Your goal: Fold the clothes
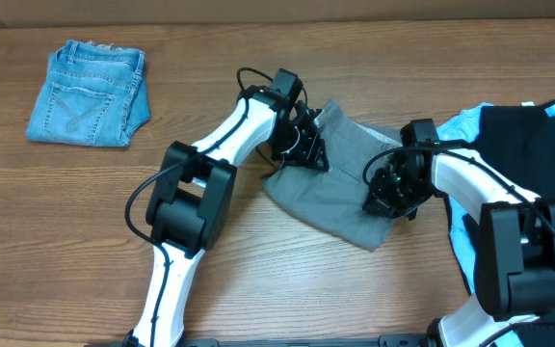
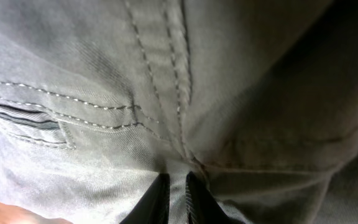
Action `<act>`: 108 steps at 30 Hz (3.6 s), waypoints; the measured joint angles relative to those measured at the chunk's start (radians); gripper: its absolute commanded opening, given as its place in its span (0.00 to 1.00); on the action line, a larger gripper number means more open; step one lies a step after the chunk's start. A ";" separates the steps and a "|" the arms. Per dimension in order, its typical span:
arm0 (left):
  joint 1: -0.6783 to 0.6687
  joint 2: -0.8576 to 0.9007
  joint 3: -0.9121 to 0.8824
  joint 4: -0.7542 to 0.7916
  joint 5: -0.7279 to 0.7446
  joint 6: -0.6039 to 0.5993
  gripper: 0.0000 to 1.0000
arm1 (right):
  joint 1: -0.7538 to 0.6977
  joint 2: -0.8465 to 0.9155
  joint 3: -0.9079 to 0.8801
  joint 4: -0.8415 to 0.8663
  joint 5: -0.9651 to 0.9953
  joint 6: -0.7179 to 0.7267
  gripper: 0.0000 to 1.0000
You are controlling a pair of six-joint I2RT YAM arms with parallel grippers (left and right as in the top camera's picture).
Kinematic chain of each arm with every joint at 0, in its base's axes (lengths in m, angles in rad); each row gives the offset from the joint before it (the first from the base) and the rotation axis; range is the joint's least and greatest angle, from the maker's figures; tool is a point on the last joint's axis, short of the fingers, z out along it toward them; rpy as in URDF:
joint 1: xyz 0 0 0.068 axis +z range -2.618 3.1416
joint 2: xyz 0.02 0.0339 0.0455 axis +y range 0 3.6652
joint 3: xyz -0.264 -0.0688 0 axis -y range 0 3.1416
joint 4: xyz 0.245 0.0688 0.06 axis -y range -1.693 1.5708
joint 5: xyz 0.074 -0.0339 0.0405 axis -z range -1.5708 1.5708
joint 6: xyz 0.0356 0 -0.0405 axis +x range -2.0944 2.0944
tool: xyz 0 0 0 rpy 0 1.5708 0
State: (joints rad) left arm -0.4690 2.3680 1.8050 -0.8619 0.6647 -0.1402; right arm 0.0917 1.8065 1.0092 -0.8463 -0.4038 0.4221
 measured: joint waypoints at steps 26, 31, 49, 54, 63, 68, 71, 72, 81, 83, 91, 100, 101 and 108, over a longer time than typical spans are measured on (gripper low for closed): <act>0.363 0.026 0.440 -0.534 0.022 0.219 0.04 | 0.000 -0.268 0.354 -0.272 0.027 -0.080 0.17; 0.532 0.025 0.645 -0.543 0.001 0.291 0.04 | 0.000 -0.272 0.367 -0.277 0.026 -0.079 0.16; 0.822 0.023 0.681 -0.264 -0.172 0.435 0.04 | 0.001 -0.272 0.367 -0.311 0.010 -0.027 0.15; 0.850 0.023 0.678 -0.250 -0.253 0.447 0.19 | 0.001 -0.272 0.367 -0.316 0.008 -0.003 0.15; 0.911 0.023 0.676 -0.241 -0.430 0.377 1.00 | 0.001 -0.272 0.367 -0.322 0.008 0.019 0.15; 0.946 0.022 0.681 -0.259 -0.513 0.288 1.00 | 0.001 -0.272 0.367 -0.324 0.007 0.019 0.15; 0.961 0.016 0.689 -0.285 -0.519 0.265 0.86 | 0.000 -0.272 0.367 -0.324 0.008 0.019 0.16; 0.961 0.012 0.690 -0.299 -0.509 0.261 0.68 | 0.001 -0.272 0.367 -0.323 0.008 0.019 0.16; 0.908 -0.007 0.651 -0.404 -0.481 0.221 0.13 | 0.001 -0.272 0.367 -0.309 0.008 0.019 0.16; 0.900 -0.006 0.600 -0.397 -0.525 0.188 0.40 | 0.000 -0.272 0.367 -0.310 0.008 0.020 0.15; 0.959 0.065 0.491 -0.468 -0.632 0.066 0.35 | 0.000 -0.272 0.367 -0.263 0.019 0.013 0.15; 0.962 -0.015 0.624 -0.648 -0.533 0.081 0.47 | 0.000 -0.313 0.383 -0.176 0.030 -0.119 0.20; 0.946 -0.061 0.645 -0.666 -0.516 0.092 0.49 | 0.000 -0.328 0.394 -0.172 0.030 -0.140 0.24; 0.691 -0.480 0.713 -0.726 -0.513 0.142 1.00 | 0.001 -0.513 0.475 -0.140 0.051 -0.276 0.69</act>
State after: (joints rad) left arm 0.2218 1.8885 2.5183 -1.5875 0.1520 0.0013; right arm 0.0925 1.2930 1.4845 -0.9863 -0.3527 0.1459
